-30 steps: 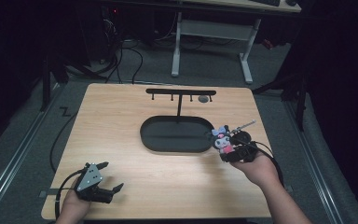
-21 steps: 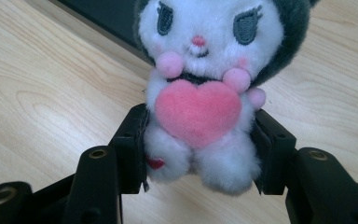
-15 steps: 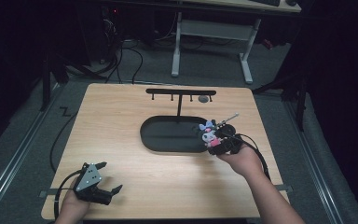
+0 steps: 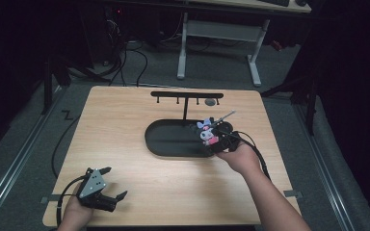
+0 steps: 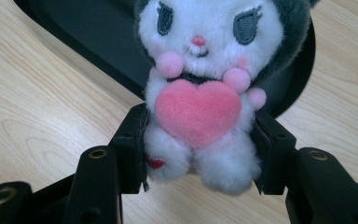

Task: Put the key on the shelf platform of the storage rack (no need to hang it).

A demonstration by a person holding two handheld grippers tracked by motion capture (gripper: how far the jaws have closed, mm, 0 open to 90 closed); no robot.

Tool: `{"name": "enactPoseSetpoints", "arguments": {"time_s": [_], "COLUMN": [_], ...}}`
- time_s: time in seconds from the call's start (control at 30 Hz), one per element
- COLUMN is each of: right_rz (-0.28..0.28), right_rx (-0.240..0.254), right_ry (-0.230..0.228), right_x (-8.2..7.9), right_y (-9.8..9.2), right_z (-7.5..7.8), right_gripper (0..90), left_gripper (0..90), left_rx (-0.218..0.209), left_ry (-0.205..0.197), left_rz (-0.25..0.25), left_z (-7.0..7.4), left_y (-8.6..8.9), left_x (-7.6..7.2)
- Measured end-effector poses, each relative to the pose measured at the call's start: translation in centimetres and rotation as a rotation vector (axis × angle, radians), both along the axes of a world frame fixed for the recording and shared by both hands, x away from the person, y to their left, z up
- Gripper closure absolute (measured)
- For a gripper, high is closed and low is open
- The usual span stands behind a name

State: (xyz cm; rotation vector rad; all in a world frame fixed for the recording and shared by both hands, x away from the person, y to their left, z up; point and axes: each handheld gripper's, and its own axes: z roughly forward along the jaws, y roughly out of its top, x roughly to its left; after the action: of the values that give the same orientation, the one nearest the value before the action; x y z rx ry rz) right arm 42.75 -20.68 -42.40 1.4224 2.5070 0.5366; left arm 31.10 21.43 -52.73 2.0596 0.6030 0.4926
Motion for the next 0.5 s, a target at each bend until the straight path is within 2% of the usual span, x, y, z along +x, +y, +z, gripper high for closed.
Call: {"name": "enactPoseSetpoints", "arguments": {"time_s": [0.1,0.27,0.3,0.33,0.5], "right_rz": [0.006,0.009,-0.002,0.013,0.011], "right_rx": [0.001,0.009,0.004,0.001,0.007], "right_ry": [-0.001,-0.003,0.002,-0.001,0.006], "right_x": [0.3,0.7,0.7,0.9,1.3], "right_y": [0.3,1.0,1.2,1.2,1.4], "right_z": [-0.1,-0.2,-0.3,-0.4,-0.7], "right_gripper": [47.4,47.4,47.4,47.4,47.4], "left_gripper": [0.5,0.6,0.7,0.8,0.8], "left_rx": [0.013,-0.003,-0.001,0.003,0.007], "left_ry": [0.005,0.001,0.002,0.002,0.0], "left_rz": [-0.007,0.0,-0.002,-0.004,-0.012], "left_z": [-0.1,0.0,0.0,0.0,0.1], "left_y": [-0.1,-0.1,-0.1,-0.2,-0.4], "left_x": [0.0,0.2,0.2,0.2,0.2]}}
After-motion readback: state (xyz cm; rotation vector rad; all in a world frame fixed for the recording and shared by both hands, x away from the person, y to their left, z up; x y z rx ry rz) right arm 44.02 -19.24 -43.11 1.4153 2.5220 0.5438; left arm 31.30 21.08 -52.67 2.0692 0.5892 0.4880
